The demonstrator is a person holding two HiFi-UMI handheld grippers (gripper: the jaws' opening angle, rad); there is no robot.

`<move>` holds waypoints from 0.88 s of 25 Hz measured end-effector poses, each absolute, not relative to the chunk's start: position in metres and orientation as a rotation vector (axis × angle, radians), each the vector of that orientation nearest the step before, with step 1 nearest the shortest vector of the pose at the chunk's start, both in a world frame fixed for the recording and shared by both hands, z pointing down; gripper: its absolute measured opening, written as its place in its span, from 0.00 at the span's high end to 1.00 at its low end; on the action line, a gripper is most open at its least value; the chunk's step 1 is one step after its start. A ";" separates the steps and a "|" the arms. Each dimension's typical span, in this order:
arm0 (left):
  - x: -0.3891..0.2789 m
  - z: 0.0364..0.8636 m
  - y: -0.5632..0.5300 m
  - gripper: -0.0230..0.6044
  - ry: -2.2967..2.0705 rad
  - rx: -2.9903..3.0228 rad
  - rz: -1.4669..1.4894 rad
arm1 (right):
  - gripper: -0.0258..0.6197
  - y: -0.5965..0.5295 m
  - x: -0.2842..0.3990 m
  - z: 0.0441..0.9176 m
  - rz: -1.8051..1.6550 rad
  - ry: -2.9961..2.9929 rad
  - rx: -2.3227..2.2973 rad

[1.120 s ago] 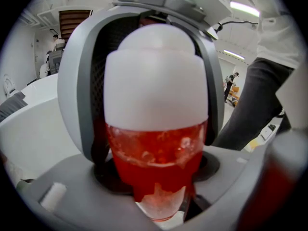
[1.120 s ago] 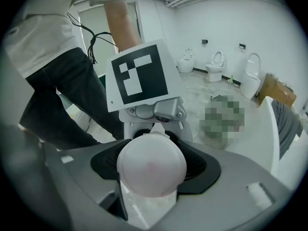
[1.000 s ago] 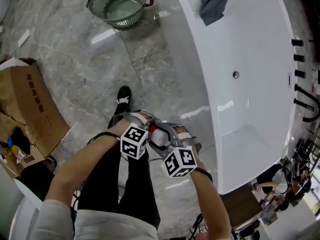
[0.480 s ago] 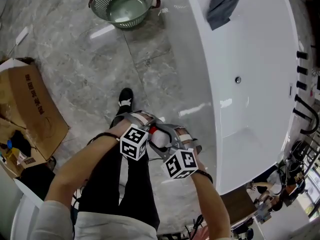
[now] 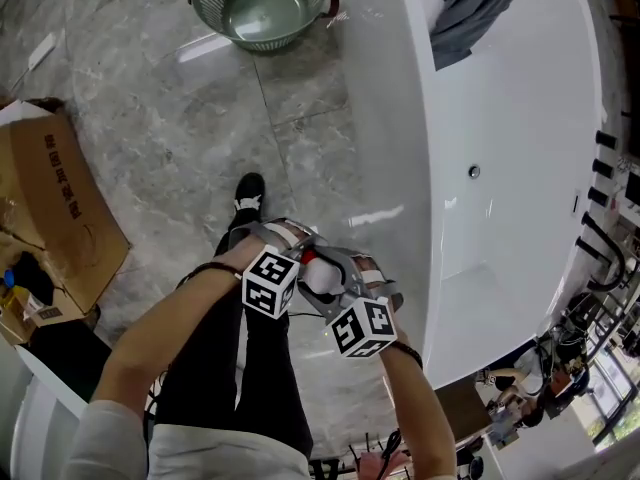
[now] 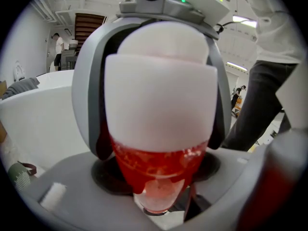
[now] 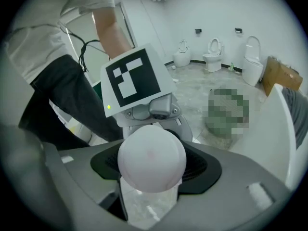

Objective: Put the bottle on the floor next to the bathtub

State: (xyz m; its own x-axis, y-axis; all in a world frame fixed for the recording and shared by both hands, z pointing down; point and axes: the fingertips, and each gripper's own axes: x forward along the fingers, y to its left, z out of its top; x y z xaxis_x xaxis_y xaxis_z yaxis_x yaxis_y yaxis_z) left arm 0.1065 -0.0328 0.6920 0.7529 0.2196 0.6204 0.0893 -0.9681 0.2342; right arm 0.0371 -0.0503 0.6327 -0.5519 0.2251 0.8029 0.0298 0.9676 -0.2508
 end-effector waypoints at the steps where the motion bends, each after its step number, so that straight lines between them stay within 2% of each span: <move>1: 0.103 0.693 -0.034 0.43 0.237 2.756 1.015 | 0.52 -0.052 0.034 0.632 0.286 -2.153 -0.170; 22: 0.083 0.711 -0.035 0.42 0.300 2.712 1.016 | 0.52 -0.056 0.017 0.656 0.042 -1.982 -0.239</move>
State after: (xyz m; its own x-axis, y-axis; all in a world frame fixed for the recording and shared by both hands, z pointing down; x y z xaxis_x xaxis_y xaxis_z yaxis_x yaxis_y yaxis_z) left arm 0.0830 -0.0349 0.7114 0.7384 0.2692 0.6183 0.1099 -0.9527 0.2835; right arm 0.0170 -0.0565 0.6563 -0.3926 0.1871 0.9005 0.1491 0.9791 -0.1385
